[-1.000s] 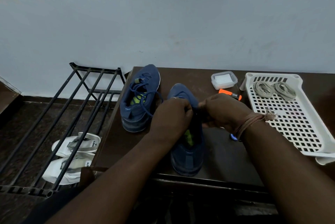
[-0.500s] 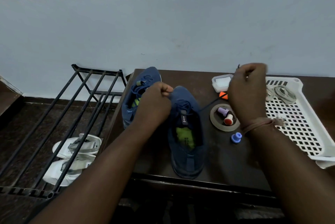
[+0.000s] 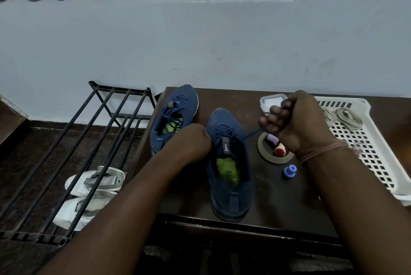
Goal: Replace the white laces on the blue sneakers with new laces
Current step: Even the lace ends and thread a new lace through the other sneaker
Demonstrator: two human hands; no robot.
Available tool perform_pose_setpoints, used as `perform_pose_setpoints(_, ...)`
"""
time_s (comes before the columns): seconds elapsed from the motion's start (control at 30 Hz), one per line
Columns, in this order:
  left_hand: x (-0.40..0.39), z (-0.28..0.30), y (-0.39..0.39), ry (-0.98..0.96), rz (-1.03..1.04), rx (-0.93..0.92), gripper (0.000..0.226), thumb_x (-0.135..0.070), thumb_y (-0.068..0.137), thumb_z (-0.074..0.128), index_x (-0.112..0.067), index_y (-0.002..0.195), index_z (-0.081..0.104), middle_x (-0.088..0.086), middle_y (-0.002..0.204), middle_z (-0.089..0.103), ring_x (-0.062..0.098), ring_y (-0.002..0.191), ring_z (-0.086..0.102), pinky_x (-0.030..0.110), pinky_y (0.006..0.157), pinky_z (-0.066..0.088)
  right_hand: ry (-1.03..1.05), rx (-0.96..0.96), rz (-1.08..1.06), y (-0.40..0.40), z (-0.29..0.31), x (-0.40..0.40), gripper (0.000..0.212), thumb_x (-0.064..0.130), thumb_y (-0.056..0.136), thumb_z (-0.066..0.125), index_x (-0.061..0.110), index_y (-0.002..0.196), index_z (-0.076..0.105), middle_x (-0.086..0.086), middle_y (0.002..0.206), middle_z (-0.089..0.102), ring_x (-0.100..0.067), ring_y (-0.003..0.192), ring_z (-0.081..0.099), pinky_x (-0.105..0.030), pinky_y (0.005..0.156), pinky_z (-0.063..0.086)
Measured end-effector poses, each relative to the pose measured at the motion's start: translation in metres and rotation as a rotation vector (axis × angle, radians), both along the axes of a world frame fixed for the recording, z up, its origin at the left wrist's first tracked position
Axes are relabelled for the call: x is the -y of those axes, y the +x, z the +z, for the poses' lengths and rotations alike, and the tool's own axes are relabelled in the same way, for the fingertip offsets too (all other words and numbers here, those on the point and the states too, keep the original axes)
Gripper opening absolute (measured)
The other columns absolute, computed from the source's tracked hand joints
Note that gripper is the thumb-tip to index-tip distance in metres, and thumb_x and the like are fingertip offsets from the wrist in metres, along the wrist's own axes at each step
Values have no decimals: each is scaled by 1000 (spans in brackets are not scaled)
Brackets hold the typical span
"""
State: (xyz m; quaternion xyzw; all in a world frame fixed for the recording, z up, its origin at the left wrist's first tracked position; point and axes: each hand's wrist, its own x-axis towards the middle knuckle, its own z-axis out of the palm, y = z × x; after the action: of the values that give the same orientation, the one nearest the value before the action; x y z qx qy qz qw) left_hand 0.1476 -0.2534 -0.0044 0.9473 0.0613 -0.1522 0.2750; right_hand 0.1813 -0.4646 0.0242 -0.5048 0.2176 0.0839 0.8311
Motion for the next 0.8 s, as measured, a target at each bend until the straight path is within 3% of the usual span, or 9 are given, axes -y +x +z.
perform_pose_setpoints(0.03, 0, 0, 1, -1, 25, -5, 27, -18, 100, 47, -6, 101, 71, 16, 110, 71, 32, 101, 67, 39, 87, 54, -100, 16, 9, 0, 1, 2, 26, 27, 93, 40, 21, 68, 39, -1, 57, 36, -17, 42, 34, -25, 51, 35)
perform_pose_setpoints(0.07, -1, 0, 2, -5, 42, 2, 27, -19, 100, 48, -6, 99, 71, 17, 109, 72, 30, 97, 66, 38, 83, 54, -373, 59, 80, -1, -2, 3, 25, 34, 92, 47, 21, 71, 44, -3, 59, 41, -18, 42, 37, -28, 52, 35)
perform_pose_setpoints(0.13, -3, 1, 3, -29, 51, 39, 32, -24, 98, 54, 3, 93, 70, 20, 100, 72, 29, 84, 67, 36, 72, 53, -929, 228, 295, -8, -8, -1, 19, 36, 90, 59, 22, 80, 53, -7, 77, 55, -20, 59, 51, -28, 60, 43)
perform_pose_setpoints(0.23, -7, 0, 0, -29, 36, 101, 36, -33, 96, 66, 0, 85, 75, 7, 81, 73, 23, 81, 69, 31, 70, 53, -1265, 402, 684, -11, -18, -10, 3, 20, 95, 59, 21, 98, 60, 3, 92, 59, -17, 86, 59, -24, 69, 40)
perform_pose_setpoints(0.3, -9, 0, 0, 2, 41, 135, 30, -34, 93, 70, -8, 79, 78, -3, 76, 72, 16, 77, 68, 27, 68, 51, -1514, 416, 913, -12, -22, -13, 23, 19, 95, 55, 25, 73, 56, 6, 77, 56, -23, 86, 61, -26, 71, 40)
perform_pose_setpoints(0.37, -12, 0, 2, 18, 70, 145, 28, -37, 89, 74, -15, 74, 79, -3, 73, 72, 13, 73, 67, 27, 67, 53, -1623, 395, 993, -11, -23, -14, 35, 22, 96, 55, 25, 62, 46, 5, 69, 49, -24, 77, 57, -28, 67, 40)
perform_pose_setpoints(0.5, -23, -1, 5, 98, 146, 151, 37, -49, 82, 78, -16, 66, 76, -1, 62, 69, 16, 64, 66, 31, 62, 55, -1634, 345, 893, -13, -24, -11, 37, 34, 98, 57, 22, 64, 47, 2, 70, 50, -20, 71, 51, -27, 63, 35)
perform_pose_setpoints(0.67, -30, -8, 7, 249, 188, 201, 27, -36, 81, 74, -12, 70, 70, 2, 64, 63, 19, 62, 61, 24, 53, 45, -1683, 281, 806, -12, -22, -7, 21, 25, 94, 59, 8, 86, 68, -4, 80, 55, -21, 78, 51, -23, 68, 35)
perform_pose_setpoints(0.8, -37, -11, 9, 283, 203, 190, 22, -34, 80, 73, -15, 72, 66, 1, 68, 60, 19, 65, 56, 23, 48, 30, -1739, 247, 752, -13, -24, -6, 19, 22, 93, 57, 10, 78, 63, 0, 69, 48, -21, 75, 48, -22, 59, 31)
